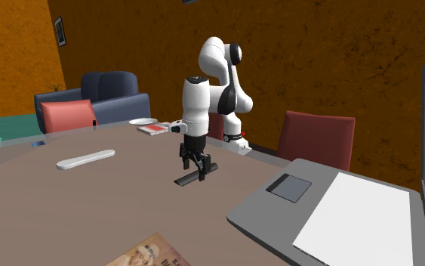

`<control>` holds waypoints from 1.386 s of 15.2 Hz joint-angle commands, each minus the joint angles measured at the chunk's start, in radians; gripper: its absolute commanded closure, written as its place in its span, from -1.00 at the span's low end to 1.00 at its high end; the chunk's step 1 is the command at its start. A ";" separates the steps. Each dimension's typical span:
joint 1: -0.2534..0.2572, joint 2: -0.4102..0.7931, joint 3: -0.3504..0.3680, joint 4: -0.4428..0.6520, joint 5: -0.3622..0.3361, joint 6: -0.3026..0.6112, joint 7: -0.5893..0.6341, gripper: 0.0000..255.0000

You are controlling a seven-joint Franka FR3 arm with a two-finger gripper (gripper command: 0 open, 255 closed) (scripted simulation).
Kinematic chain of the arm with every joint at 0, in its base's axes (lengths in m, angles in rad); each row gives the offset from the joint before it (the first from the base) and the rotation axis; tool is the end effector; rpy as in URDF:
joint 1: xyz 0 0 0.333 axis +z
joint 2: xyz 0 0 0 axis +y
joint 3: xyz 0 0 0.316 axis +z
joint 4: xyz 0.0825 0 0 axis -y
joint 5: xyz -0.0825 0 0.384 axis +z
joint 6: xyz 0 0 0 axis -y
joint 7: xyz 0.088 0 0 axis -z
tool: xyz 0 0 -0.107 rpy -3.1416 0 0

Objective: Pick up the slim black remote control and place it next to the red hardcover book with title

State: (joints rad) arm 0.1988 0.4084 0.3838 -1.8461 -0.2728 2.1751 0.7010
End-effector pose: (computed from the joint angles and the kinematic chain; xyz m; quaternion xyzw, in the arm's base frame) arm 0.5414 0.3258 0.3147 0.9991 0.0084 0.0048 0.0406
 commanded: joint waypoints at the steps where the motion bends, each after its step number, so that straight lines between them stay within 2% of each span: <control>1: 0.000 0.000 0.000 0.000 0.000 0.000 0.000 1.00; 10: 0.000 0.000 0.000 0.000 0.000 0.000 0.000 1.00; 21: -0.011 -0.072 0.018 0.054 0.042 -0.118 -0.033 1.00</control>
State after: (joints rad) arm 0.1885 0.3394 0.4015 -1.8032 -0.2333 2.0700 0.6717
